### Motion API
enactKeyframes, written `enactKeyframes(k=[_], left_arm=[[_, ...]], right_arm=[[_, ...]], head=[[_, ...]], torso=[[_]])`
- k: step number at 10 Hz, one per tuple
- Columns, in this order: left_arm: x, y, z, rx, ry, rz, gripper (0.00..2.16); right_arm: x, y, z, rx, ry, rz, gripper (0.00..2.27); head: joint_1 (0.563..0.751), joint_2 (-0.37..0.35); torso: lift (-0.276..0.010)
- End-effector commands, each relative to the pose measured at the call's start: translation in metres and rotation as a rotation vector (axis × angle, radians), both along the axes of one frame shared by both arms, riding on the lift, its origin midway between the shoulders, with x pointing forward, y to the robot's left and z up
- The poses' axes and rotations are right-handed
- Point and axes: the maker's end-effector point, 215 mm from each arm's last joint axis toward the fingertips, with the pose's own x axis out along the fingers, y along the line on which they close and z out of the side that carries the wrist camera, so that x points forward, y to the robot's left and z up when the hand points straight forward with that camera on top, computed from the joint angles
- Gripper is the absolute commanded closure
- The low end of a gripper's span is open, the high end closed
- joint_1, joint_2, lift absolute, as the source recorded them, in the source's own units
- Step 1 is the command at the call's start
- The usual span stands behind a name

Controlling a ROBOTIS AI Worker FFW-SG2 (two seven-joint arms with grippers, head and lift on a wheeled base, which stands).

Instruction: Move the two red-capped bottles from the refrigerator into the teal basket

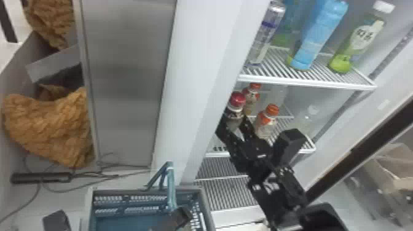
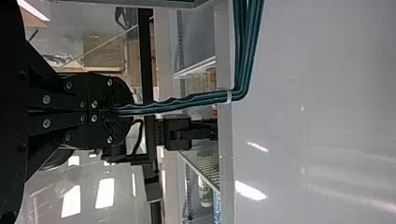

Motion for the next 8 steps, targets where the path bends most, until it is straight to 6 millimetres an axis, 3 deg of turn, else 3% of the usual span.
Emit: enactKeyframes(k=[1,4,6,8], left_arm=[[0.0,0.001,-0.001,0.001,0.003,0.004,1.15],[-0.002,0.0,0.002,-0.001,-0.003,-0.004,1.15],[-0.003,-0.001,0.002,0.001,-0.005,-0.009,1.15],[-0.004,-0.001,0.002,0.003,-0.005,-0.011,1.15]], right_arm=[[-0.029,0.008,0.004,0.028,0.039,0.025,0.82],[-0.071,0.001,0.01,0.018,0.11,0.032,0.82],[-0.099,0.017,0.021,0.031,0.174,0.075,0.82],[-0.117,0.031,0.009,0.069,0.264,0.119,0.82]], head=[[0.695,-0.35],[0.695,-0.35],[0.695,-0.35],[0.695,-0.35]], torso=[[-0.224],[-0.224],[-0.224],[-0.224]])
